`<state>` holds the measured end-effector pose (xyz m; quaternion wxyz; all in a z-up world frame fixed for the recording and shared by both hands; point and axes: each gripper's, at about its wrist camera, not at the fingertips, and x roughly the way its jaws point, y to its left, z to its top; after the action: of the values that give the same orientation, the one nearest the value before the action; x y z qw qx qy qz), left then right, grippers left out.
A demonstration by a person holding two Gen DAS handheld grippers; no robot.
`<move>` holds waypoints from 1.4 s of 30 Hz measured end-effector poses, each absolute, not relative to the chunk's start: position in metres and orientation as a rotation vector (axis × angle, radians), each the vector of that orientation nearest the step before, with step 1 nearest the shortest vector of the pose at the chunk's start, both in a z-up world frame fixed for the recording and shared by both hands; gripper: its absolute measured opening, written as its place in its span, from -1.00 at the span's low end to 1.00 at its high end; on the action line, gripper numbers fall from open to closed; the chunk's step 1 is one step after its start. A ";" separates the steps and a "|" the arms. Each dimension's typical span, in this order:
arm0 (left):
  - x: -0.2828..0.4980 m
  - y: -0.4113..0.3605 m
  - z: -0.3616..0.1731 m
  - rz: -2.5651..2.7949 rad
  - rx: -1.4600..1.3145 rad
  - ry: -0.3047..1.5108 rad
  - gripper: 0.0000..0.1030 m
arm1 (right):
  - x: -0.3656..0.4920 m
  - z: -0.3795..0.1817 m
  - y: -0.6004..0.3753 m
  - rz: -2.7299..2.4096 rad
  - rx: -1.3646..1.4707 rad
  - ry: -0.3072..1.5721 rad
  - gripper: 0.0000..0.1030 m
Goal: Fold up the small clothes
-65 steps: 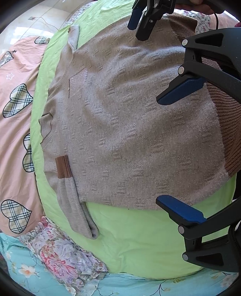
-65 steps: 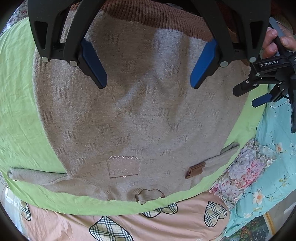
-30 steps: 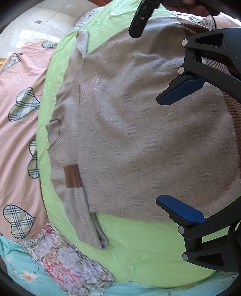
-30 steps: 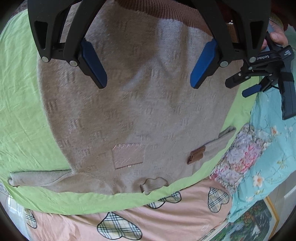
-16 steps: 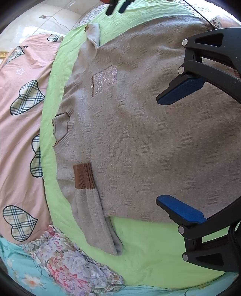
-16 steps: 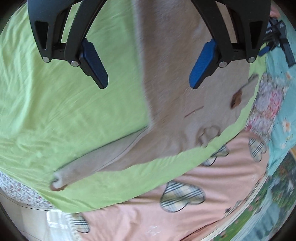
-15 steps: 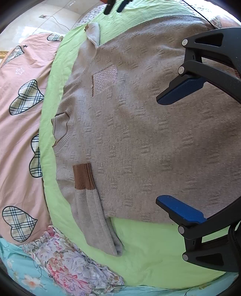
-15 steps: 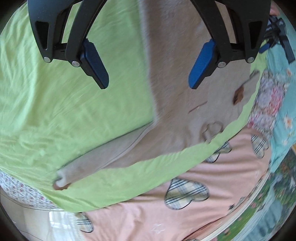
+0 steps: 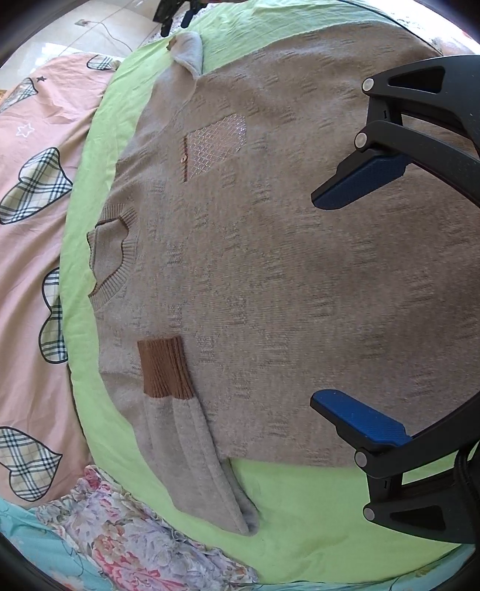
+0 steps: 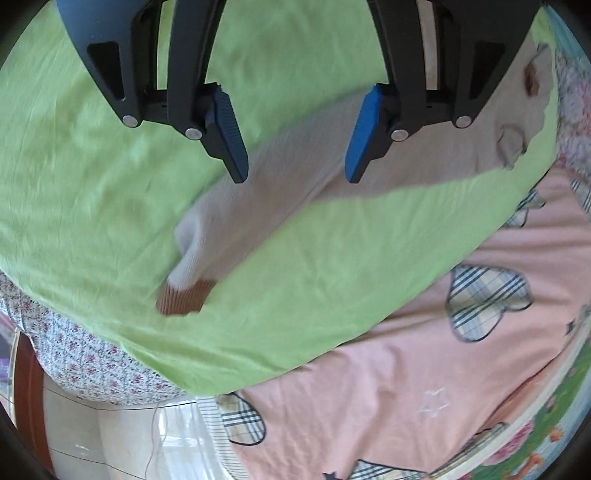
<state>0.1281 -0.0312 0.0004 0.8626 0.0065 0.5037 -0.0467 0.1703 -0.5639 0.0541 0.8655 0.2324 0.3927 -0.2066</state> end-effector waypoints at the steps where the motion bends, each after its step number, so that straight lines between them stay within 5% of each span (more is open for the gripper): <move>1: 0.131 -0.031 -0.001 -0.093 0.014 1.053 0.91 | 0.178 0.052 -0.574 -0.453 0.498 0.829 0.09; 13: 0.159 -0.045 -0.023 -0.081 0.004 1.121 0.91 | 0.254 -0.005 -0.639 -0.619 0.466 0.980 0.05; 17: 0.161 -0.046 -0.026 -0.092 -0.011 1.127 0.91 | 0.257 -0.008 -0.636 -0.654 0.367 1.012 -0.35; 19: 0.161 -0.045 -0.027 -0.097 -0.017 1.127 0.91 | 0.254 -0.006 -0.634 -0.641 0.342 1.010 -0.80; 25: 0.154 -0.035 -0.020 -0.100 -0.051 1.101 0.91 | 0.226 0.010 -0.617 -0.445 0.511 0.875 -0.87; 42: 0.124 0.035 0.001 -0.212 -0.342 1.034 0.91 | 0.236 0.047 -0.242 0.523 0.579 0.953 -0.87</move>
<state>0.1237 0.0351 0.0010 0.8502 -0.1622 0.4907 -0.1006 0.2364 -0.2424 0.0474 0.8162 0.2715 0.4470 0.2455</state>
